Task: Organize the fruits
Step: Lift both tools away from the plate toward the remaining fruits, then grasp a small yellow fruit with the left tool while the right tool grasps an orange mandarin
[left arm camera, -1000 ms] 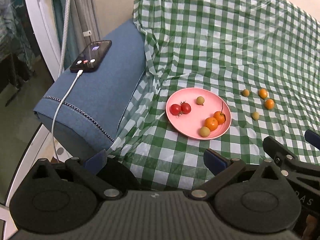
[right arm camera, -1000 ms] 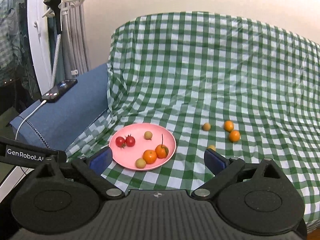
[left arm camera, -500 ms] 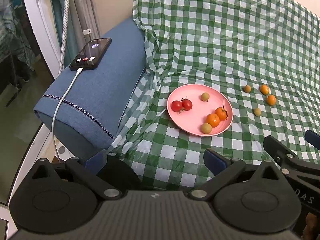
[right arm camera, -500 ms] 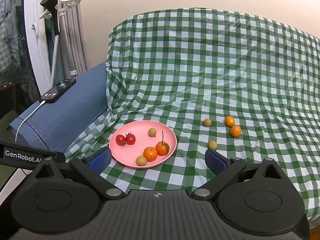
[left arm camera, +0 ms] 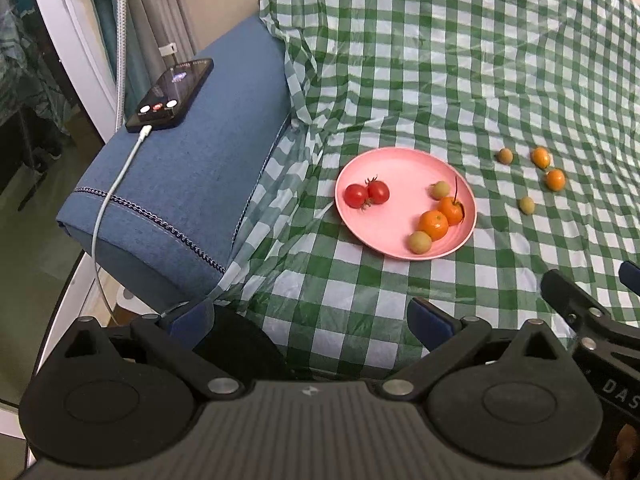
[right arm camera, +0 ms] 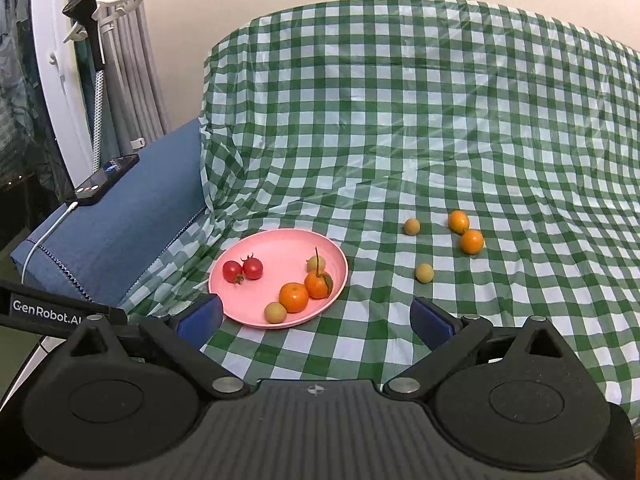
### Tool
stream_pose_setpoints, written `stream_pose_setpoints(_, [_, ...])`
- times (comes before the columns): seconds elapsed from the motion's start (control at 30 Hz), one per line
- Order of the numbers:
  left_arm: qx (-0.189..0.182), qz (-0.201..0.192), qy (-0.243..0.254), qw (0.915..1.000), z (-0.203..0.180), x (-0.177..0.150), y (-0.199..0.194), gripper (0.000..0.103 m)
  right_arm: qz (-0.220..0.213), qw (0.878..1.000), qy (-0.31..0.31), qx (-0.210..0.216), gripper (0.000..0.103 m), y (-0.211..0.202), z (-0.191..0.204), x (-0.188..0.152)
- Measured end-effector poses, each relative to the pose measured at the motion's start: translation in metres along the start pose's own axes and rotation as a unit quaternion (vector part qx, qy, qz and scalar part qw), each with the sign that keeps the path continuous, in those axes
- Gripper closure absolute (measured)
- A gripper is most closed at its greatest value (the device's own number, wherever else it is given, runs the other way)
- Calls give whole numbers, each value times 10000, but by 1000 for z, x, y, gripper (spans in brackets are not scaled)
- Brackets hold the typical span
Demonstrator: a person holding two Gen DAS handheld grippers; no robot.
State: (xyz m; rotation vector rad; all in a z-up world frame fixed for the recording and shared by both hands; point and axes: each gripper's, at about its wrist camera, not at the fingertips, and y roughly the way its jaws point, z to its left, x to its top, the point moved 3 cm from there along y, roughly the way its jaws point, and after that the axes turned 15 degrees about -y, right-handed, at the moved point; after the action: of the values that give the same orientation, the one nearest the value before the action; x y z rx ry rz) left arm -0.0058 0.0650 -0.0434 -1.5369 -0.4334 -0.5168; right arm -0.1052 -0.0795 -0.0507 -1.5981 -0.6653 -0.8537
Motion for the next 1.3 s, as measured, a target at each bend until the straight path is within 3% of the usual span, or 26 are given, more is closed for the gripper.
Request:
stream_pose_setpoints(0.3, [105, 193, 42, 9997, -17, 12, 19, 0, 132, 9998, 157, 7, 2, 20, -17, -8])
stream_pose_setpoints(0.4, [130, 278, 185, 9994, -27, 14, 27, 0, 298, 9985, 464, -32, 2, 28, -29, -19])
stream_pose_setpoints(0.57, [58, 240, 353, 9991, -58, 32, 40, 0, 359, 9964, 658, -408, 2, 47, -56, -24])
stream_pose_setpoints(0.73, [-133, 285, 504, 9982, -110, 63, 66, 0, 350, 9904, 871, -1011, 2, 77, -102, -31])
stream_pose_setpoints(0.93, [-677, 650, 507, 9943, -196, 107, 124, 0, 284, 9825, 815, -1650, 1, 136, -164, -34])
stream_pose_setpoints(1.07, [-851, 949, 894, 9878, -260, 119, 176, 0, 324, 9828, 732, -1666, 1, 201, -198, -33])
stream_pose_setpoints(1.17, [-905, 961, 1203, 9839, -298, 123, 213, 0, 425, 9813, 598, -1778, 1, 246, -214, -33])
stream_pose_setpoints(1.3, [-872, 951, 1399, 9817, -334, 123, 255, 0, 579, 9809, 614, -1752, 1, 273, -225, -44])
